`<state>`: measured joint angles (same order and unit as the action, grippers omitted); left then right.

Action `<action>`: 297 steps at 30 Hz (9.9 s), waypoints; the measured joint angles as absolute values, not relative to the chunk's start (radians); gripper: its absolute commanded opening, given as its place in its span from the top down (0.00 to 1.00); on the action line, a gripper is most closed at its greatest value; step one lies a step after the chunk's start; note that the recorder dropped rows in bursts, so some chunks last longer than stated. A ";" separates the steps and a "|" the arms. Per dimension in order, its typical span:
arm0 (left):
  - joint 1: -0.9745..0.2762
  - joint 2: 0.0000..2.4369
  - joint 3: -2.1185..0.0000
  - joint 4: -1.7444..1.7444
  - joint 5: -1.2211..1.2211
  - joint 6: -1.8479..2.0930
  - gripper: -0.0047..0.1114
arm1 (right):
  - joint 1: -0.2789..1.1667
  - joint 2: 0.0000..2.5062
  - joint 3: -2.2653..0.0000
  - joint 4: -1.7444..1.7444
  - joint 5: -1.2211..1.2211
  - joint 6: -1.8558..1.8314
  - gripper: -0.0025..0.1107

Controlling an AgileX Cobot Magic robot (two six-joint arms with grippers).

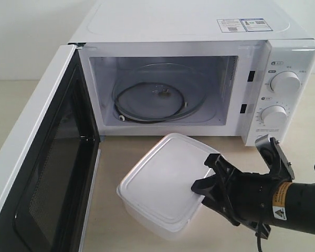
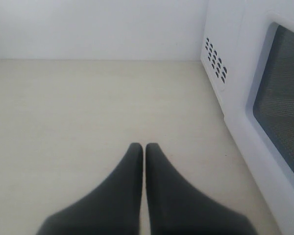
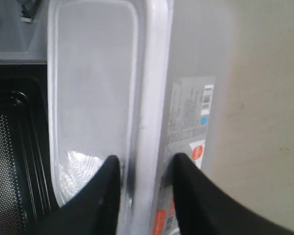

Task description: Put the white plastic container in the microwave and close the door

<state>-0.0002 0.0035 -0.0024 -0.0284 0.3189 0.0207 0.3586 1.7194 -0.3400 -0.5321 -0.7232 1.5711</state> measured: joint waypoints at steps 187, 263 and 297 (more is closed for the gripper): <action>0.000 0.003 -0.002 -0.028 0.319 0.021 0.92 | 0.608 1.957 -1.023 0.227 -0.479 0.151 0.98; 0.000 0.003 -0.002 -0.028 0.319 0.021 0.92 | 0.058 0.019 0.000 0.131 0.208 -0.071 0.98; 0.000 0.003 -0.002 -0.028 0.319 0.021 0.92 | 0.052 0.005 0.000 0.107 0.346 -0.016 0.98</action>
<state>-0.0002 0.0035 -0.0024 -0.0284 0.3189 0.0207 0.0522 0.0047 0.0002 0.1072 0.3458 -0.0160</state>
